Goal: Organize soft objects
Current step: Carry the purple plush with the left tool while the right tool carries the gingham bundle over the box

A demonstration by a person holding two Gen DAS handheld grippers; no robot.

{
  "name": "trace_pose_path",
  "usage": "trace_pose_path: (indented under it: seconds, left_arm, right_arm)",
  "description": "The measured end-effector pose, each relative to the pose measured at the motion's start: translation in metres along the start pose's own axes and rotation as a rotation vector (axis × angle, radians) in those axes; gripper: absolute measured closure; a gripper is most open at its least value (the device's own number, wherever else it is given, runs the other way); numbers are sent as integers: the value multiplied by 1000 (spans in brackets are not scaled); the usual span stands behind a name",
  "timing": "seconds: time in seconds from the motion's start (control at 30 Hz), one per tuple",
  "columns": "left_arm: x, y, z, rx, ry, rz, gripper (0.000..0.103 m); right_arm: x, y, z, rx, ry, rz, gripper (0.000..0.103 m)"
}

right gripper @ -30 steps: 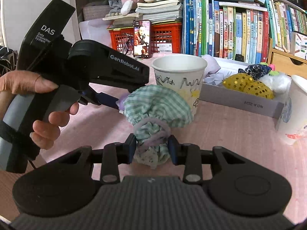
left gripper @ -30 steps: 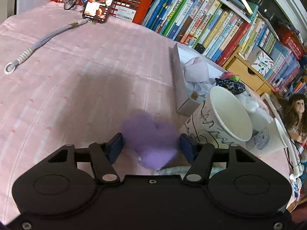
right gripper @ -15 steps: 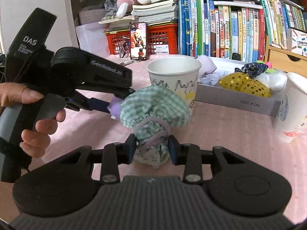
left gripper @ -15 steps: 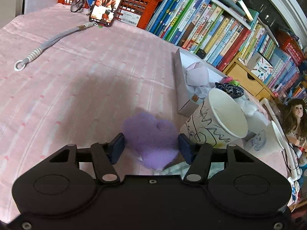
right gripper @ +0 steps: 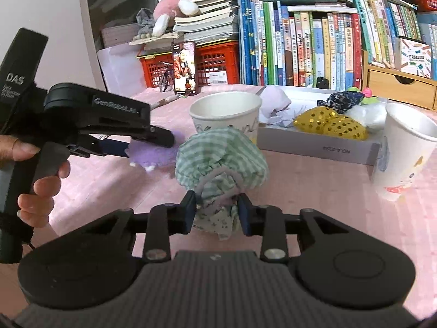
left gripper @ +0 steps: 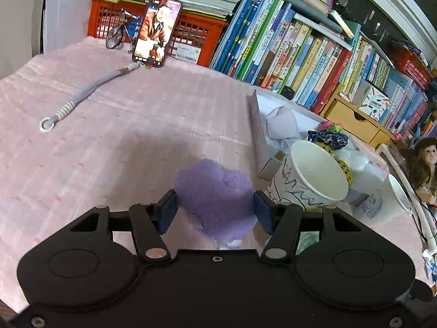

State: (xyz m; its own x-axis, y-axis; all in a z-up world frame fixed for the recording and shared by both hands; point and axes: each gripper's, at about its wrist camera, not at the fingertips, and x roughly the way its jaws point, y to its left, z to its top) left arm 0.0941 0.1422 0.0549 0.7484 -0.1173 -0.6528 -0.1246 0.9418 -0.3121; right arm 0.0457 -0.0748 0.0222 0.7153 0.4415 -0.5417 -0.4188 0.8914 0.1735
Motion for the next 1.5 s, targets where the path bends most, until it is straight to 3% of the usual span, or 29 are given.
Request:
trace_pose_path:
  seconds: [0.43,0.6,0.7,1.03,1.23,1.37,1.5]
  left_arm:
    - [-18,-19,-6,86,-54,13,45]
    - [-15,-26,-20,117,-29,13,45]
    - [-10,-28,-29,124,-8,11,45]
    - [-3,-29,-47,171,6,25,45]
    - [-2,-32,-55,224,-44,41,40]
    - [-2,-37,-60,274,-93,76,31]
    - [1,-35,-63,289,-103,76,29]
  right_arm:
    - [-10,-13,6,16,-19,-42,65]
    - [-3,-20,0,43,-21,-51,36]
    - [7,-18,0,24,-19,-71,31]
    - [20,-11,-3,-16,-13,-100,31]
    - [23,-10,-4,-13,-11,-105,31]
    - [25,-12,-6,-4,-6,-92,35]
    - [26,-13,-9,-15,-1,-84,38]
